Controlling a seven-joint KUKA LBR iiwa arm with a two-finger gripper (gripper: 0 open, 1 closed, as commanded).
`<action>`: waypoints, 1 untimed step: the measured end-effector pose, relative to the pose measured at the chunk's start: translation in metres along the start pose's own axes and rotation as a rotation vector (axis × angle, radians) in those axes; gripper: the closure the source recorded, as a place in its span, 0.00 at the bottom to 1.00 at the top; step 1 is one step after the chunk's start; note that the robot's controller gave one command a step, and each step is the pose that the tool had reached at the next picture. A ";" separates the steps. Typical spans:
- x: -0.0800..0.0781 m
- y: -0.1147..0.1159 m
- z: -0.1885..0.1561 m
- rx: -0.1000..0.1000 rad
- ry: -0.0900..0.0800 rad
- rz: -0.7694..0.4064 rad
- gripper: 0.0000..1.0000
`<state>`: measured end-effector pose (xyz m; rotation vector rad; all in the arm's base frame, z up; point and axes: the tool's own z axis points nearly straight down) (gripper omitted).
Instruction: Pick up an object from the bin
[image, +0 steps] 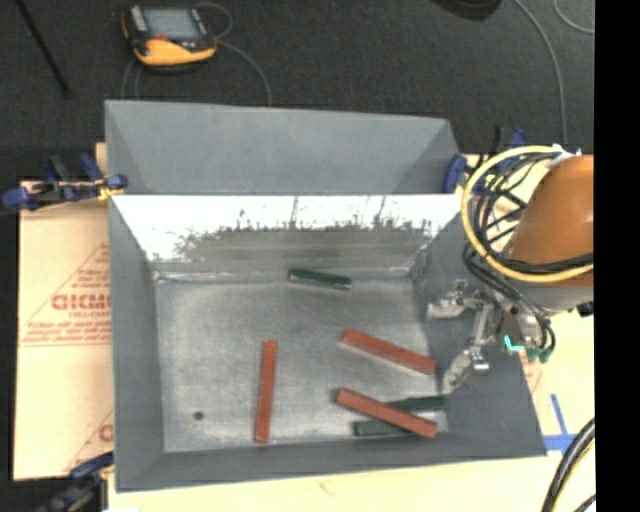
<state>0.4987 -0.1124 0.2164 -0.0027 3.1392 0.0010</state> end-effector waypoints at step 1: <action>0.000 -0.001 0.000 0.001 0.000 0.000 0.00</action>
Offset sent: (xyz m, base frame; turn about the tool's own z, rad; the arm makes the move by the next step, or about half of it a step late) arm 0.0210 -0.0008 -0.1464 0.0205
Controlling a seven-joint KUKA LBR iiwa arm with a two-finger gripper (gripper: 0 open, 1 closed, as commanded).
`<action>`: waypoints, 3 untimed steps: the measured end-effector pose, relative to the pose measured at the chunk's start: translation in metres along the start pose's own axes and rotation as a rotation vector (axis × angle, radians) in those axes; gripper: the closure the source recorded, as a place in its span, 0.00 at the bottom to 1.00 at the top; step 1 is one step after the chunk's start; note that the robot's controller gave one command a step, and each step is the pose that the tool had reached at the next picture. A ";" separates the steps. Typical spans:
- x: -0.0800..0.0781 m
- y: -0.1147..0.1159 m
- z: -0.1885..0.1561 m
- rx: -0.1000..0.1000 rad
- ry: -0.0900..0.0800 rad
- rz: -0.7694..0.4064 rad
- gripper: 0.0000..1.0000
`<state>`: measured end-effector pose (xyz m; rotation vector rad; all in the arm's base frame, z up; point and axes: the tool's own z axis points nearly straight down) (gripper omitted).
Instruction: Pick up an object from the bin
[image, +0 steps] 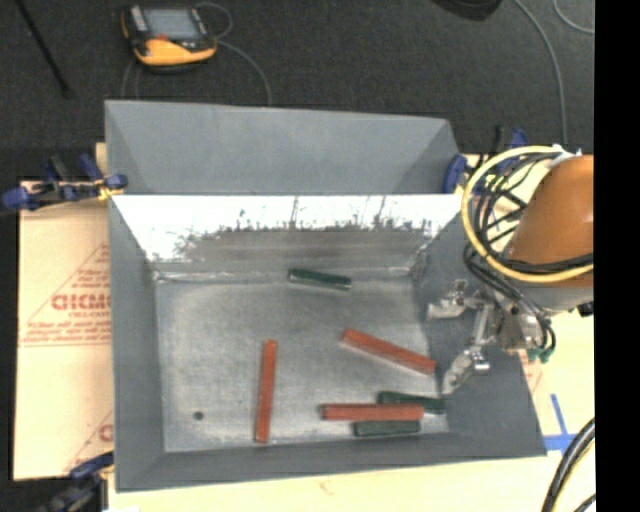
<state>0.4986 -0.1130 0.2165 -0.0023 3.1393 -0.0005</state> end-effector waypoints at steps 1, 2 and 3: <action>-0.026 -0.002 0.135 0.001 -0.003 0.018 1.00; -0.026 -0.002 0.135 0.001 -0.003 0.017 1.00; -0.022 -0.010 0.104 0.000 0.006 0.022 1.00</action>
Offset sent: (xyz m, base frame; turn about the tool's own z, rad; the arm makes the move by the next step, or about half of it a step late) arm 0.0000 0.0000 0.0000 0.0000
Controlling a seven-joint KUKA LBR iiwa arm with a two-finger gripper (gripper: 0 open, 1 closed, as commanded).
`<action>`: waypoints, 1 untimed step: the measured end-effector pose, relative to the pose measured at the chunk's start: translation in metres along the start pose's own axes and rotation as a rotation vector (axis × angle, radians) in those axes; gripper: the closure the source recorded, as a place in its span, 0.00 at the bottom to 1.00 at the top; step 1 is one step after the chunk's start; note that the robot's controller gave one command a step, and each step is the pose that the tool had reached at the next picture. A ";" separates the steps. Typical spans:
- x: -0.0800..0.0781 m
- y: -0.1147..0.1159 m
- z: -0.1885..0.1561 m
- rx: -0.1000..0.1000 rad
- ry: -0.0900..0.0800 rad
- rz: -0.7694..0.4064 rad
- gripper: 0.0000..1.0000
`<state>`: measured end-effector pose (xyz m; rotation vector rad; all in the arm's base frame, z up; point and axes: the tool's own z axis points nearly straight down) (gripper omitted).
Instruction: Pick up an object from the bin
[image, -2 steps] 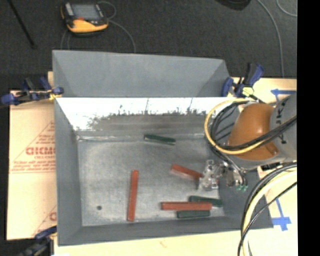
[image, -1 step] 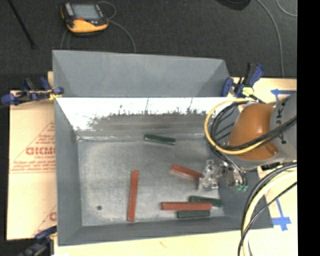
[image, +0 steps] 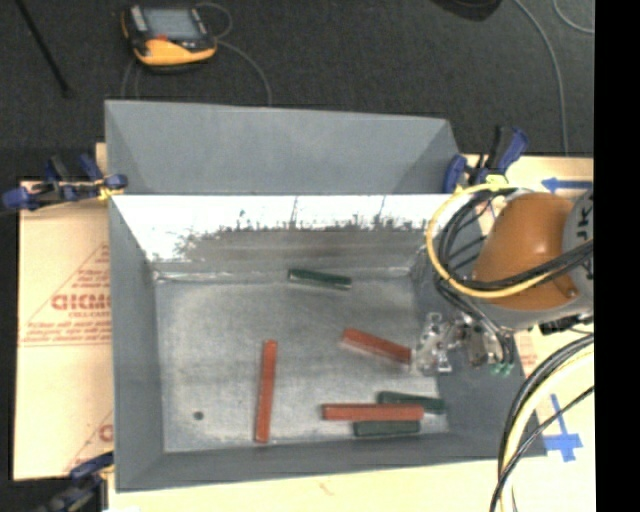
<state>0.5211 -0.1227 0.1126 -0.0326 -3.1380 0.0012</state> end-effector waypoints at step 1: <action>-0.009 0.015 -0.062 -0.001 -0.003 0.025 1.00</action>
Offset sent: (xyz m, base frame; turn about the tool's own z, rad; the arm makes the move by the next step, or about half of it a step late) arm 0.0418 0.0305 -0.0426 -0.0872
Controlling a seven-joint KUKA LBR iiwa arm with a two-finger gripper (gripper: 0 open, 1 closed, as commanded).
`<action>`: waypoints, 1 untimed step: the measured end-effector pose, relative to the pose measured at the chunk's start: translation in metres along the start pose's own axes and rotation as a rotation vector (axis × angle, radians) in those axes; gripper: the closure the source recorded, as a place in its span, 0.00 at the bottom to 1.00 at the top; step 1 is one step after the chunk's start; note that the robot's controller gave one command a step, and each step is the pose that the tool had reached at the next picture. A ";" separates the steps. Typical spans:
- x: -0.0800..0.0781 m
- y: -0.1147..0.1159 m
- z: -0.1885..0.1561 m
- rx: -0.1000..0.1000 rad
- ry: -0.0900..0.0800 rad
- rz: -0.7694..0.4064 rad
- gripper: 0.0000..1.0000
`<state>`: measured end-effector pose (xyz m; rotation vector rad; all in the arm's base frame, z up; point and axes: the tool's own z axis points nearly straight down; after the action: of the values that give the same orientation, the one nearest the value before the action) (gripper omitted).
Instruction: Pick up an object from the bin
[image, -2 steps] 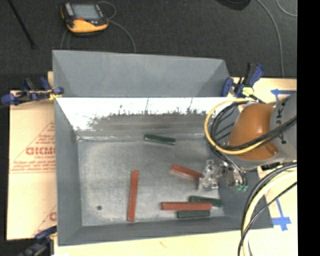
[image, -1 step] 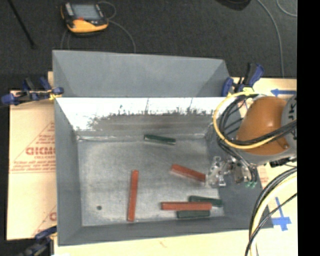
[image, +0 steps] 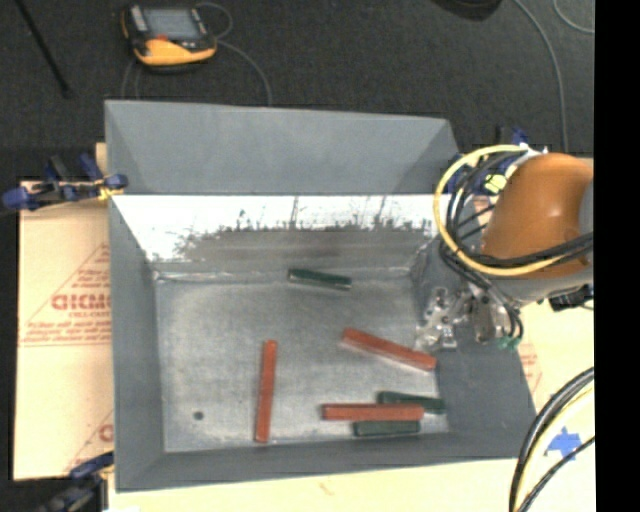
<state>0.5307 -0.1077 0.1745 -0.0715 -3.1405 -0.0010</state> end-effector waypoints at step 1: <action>-0.031 0.013 0.097 0.004 -0.008 -0.104 0.00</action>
Offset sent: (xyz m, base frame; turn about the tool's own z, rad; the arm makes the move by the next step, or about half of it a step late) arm 0.0000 0.0000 0.0000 0.0000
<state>0.5627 -0.0957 0.0773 0.0926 -3.1482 0.0052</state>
